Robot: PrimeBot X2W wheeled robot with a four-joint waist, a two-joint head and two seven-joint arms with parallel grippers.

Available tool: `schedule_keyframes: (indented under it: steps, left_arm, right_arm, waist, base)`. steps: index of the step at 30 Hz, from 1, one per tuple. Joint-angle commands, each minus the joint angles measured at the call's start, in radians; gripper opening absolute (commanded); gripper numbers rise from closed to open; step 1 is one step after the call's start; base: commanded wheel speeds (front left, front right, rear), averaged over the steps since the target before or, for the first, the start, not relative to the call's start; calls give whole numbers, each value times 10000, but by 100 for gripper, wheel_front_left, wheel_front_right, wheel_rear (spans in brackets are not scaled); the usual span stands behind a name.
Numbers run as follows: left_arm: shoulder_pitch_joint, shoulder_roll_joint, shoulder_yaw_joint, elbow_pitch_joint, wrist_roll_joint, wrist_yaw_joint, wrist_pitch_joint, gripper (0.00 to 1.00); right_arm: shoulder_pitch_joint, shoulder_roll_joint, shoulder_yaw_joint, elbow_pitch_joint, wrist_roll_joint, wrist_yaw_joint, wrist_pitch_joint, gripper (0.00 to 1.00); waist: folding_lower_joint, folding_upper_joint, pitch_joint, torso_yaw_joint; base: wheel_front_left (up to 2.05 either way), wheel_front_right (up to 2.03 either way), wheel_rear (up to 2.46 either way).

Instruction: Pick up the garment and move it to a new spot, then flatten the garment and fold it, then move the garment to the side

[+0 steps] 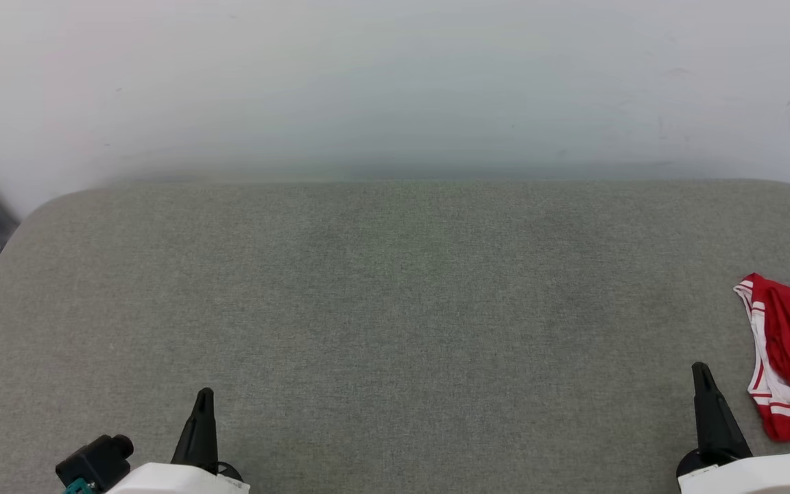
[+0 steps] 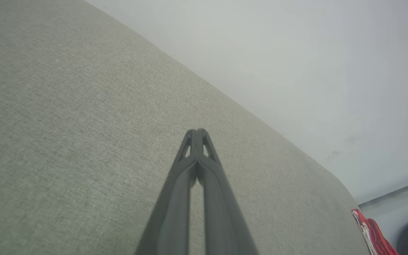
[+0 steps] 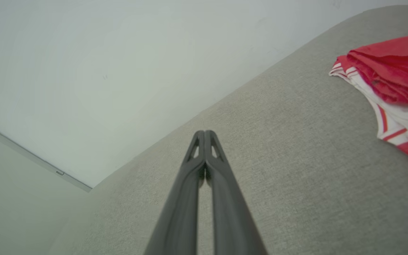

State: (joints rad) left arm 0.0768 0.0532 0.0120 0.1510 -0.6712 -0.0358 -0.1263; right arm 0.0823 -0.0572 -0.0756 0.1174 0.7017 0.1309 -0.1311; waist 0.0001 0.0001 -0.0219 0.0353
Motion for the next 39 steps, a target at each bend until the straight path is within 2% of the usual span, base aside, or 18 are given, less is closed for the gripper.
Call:
schedule_keyframes:
  steps: [1, 19, 39]
  left_arm:
    - [-263, 64, 67, -86, -340, -79, 59, 0]
    - [-720, 78, 279, 184, -2810, -318, 654, 0]
    - [-1140, 76, 500, 438, -5085, -559, 1229, 0]
  right_arm:
    - [-275, -92, -3, -64, 336, 1, 53, 0]
    - [-739, -110, -35, 284, 2748, 0, 639, 0]
    - [-1180, -107, -90, 615, 4965, 0, 1213, 0]
  waist:
    - [-1, -1, 3, -4]
    - [-1, -1, 52, -73]
    - [-1, -1, 106, -149]
  base:
    - [0, 0, 0]
    - [0, 0, 0]
    - [0, 0, 0]
